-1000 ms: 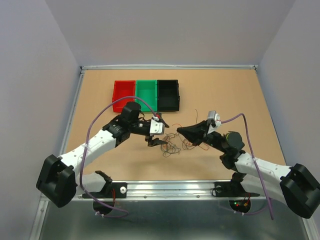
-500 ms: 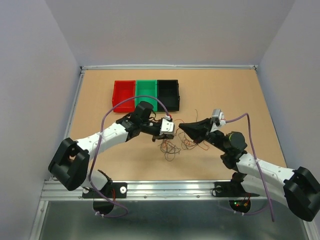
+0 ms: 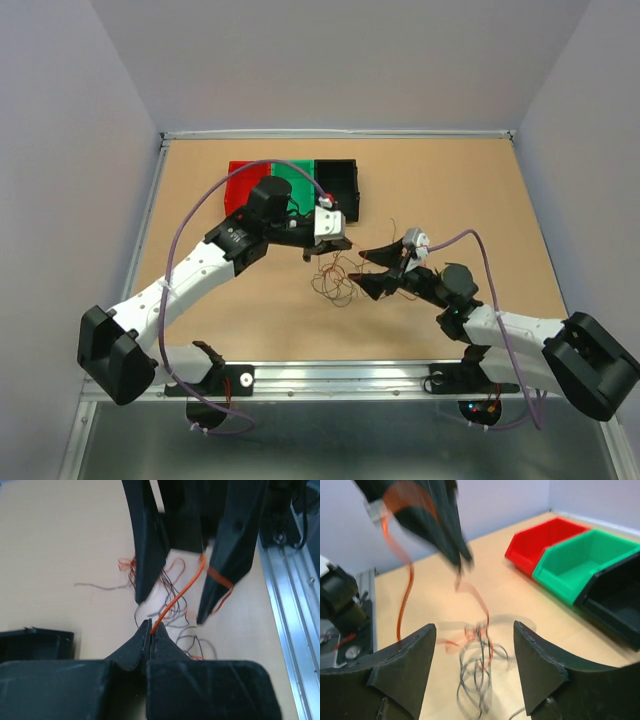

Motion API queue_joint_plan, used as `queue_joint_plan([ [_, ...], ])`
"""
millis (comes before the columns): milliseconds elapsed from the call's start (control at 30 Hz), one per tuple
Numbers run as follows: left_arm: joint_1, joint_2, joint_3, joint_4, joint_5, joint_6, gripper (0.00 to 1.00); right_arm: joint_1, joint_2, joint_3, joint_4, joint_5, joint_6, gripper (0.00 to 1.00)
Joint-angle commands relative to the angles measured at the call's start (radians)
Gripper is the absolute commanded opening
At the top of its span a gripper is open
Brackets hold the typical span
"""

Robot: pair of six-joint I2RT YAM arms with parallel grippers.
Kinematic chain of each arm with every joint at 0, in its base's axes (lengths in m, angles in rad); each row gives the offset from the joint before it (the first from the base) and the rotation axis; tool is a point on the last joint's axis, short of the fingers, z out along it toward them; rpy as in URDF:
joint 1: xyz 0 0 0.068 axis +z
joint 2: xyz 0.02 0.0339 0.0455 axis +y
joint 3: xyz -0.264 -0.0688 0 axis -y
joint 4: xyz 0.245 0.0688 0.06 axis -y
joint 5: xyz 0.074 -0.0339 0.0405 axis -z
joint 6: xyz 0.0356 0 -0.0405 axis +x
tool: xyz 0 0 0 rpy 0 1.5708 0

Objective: Untangle the cables

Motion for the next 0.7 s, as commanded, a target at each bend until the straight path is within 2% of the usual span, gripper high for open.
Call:
queue_joint_plan([
  [0,-0.003,-0.035,0.221,-0.112,0.076,-0.117,0.0,0.006,0.133,0.043,0.113,-0.103,-0.045,0.71],
  [67,-0.004,-0.035,0.282,-0.132,0.076,-0.137,0.0,0.006,0.164,0.061,0.157,-0.108,-0.033,0.72],
  [267,-0.007,0.002,0.521,-0.151,0.05,-0.272,0.0,0.02,0.437,0.175,0.287,-0.181,0.021,0.73],
  [300,-0.006,0.011,0.585,-0.152,0.043,-0.287,0.0,0.024,0.486,0.189,0.294,-0.186,0.025,0.67],
  [367,-0.006,0.04,0.647,-0.161,-0.017,-0.33,0.0,0.033,0.517,0.21,0.299,-0.186,0.041,0.46],
  [400,-0.006,0.05,0.703,-0.163,-0.048,-0.339,0.0,0.033,0.53,0.219,0.297,-0.169,0.044,0.25],
  [500,-0.004,0.045,0.768,-0.155,-0.241,-0.375,0.0,0.032,0.53,0.197,0.299,-0.119,0.042,0.04],
  [533,-0.004,0.038,0.768,-0.143,-0.329,-0.381,0.0,0.033,0.51,0.184,0.299,-0.096,0.041,0.03],
  [667,-0.003,-0.07,0.692,-0.074,-0.512,-0.389,0.0,0.032,0.433,0.12,0.299,-0.013,0.027,0.01],
])
